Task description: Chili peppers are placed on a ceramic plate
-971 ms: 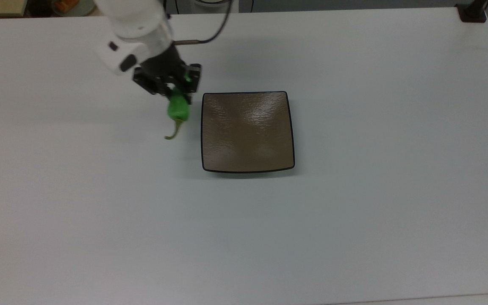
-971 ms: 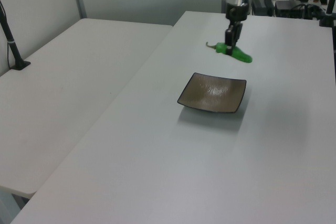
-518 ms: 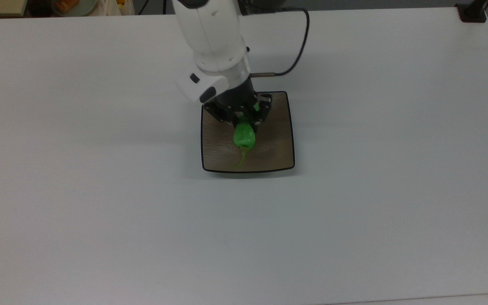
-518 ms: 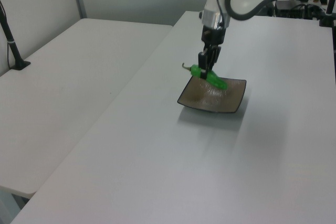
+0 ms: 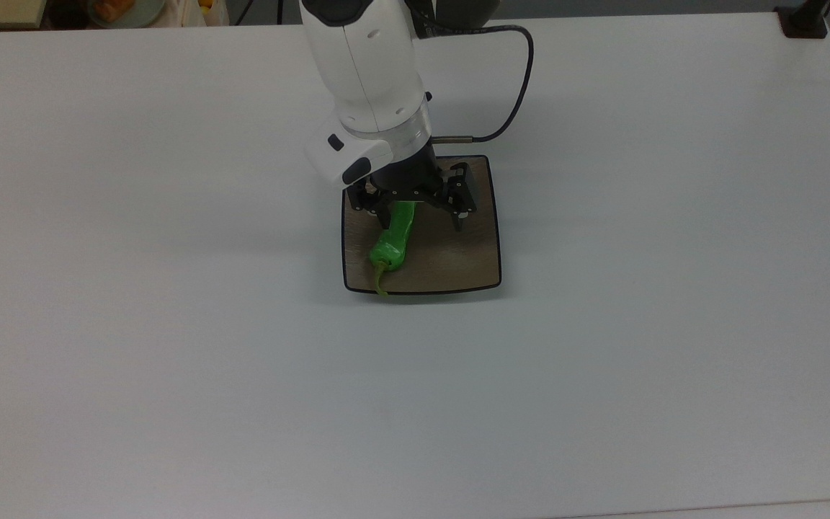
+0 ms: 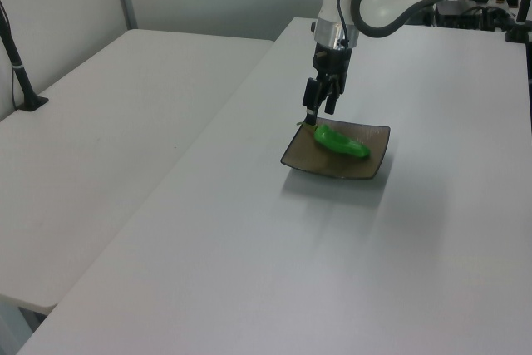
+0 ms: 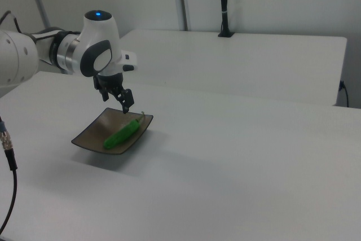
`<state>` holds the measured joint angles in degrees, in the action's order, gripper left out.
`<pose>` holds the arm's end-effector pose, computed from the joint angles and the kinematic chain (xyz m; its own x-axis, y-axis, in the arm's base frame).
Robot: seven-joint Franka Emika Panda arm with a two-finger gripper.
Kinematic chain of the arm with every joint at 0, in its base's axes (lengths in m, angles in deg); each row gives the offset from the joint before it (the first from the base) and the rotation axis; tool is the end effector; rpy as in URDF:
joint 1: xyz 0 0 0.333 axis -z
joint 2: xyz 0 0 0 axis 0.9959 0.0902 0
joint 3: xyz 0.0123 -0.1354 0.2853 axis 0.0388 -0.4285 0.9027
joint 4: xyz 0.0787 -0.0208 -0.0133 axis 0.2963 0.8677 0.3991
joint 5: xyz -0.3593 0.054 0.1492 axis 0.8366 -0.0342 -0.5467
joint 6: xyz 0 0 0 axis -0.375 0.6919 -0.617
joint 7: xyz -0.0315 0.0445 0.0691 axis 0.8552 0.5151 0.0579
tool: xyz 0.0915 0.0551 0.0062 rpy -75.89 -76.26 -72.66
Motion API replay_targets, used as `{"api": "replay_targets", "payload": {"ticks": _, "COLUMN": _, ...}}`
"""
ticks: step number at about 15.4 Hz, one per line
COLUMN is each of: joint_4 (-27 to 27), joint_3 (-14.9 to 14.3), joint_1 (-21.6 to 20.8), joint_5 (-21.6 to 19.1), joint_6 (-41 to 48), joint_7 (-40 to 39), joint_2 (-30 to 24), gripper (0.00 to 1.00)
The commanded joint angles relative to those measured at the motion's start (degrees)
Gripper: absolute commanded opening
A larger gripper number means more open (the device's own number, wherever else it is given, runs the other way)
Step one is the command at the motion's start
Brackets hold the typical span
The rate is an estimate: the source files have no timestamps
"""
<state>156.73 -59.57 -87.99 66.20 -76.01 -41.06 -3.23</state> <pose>0.6683 0.1324 0.4144 0.9906 -0.0905 0.1028 -0.0648 -0.9710 -0.2303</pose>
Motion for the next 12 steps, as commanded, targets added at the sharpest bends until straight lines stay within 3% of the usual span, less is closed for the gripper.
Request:
{"api": "replay_targets", "payload": {"ticks": 1, "joint_4": -0.08, "joint_3": -0.07, "joint_1": 0.17, "joint_5": 0.85, "joint_6": 4.51, "joint_7": 0.54, "joint_2": -3.26, "gripper": 1.00}}
{"api": "replay_targets", "payload": {"ticks": 6, "joint_4": -0.08, "joint_3": -0.07, "joint_1": 0.88, "joint_5": 7.70, "joint_6": 15.85, "joint_7": -2.97, "joint_2": -8.36, "gripper": 1.00}}
{"api": "replay_targets", "payload": {"ticks": 10, "joint_4": 0.88, "joint_3": -0.60, "joint_1": 2.54, "joint_5": 8.41, "joint_6": 24.72, "joint_7": -10.35, "joint_2": -13.54, "gripper": 1.00}}
{"api": "replay_targets", "payload": {"ticks": 12, "joint_4": 4.38, "joint_3": -0.86, "joint_1": 3.25, "joint_5": 8.42, "joint_6": 24.92, "joint_7": -11.94, "joint_2": -17.58, "gripper": 1.00}}
